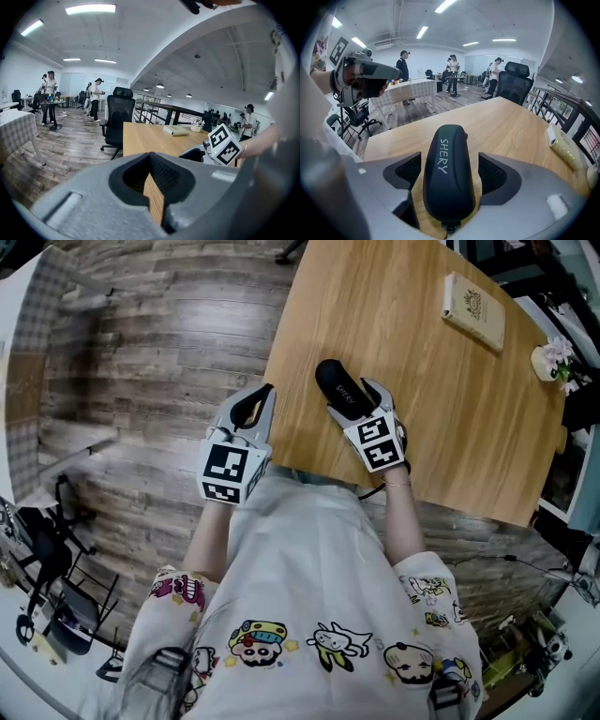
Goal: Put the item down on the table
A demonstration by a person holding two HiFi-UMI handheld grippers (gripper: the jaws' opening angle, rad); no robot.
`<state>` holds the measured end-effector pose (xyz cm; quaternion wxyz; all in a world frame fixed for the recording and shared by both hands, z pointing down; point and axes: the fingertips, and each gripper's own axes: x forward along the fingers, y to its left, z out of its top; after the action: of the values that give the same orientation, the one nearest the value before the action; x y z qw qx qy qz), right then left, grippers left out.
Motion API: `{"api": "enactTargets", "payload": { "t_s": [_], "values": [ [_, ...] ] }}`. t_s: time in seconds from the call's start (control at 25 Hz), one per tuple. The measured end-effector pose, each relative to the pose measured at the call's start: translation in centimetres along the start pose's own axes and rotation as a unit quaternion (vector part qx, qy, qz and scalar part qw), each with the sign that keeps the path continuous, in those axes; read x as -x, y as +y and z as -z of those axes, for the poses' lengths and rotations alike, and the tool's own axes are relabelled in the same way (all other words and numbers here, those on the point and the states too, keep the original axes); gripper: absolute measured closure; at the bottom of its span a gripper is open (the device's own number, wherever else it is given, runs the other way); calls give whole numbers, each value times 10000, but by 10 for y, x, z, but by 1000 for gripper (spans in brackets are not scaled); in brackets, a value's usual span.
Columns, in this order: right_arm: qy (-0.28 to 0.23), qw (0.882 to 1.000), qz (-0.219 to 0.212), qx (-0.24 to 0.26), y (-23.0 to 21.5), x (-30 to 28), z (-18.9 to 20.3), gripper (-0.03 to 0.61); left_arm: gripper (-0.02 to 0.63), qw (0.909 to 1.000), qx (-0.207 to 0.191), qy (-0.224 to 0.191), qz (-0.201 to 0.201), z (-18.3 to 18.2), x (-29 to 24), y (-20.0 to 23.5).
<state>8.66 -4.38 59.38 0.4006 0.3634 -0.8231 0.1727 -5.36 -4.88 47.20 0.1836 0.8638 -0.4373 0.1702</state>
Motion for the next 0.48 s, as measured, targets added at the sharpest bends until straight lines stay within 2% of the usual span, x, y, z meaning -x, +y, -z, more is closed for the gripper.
{"api": "enactTargets", "payload": {
  "t_s": [0.32, 0.48],
  "values": [
    [-192, 9995, 193, -140, 0, 20, -11, 196, 615, 9998, -123, -155, 88, -17, 2, -2],
    [-483, 9978, 358, -268, -6, 35, -23, 201, 615, 9994, -185, -239, 146, -28, 0, -4]
  ]
}}
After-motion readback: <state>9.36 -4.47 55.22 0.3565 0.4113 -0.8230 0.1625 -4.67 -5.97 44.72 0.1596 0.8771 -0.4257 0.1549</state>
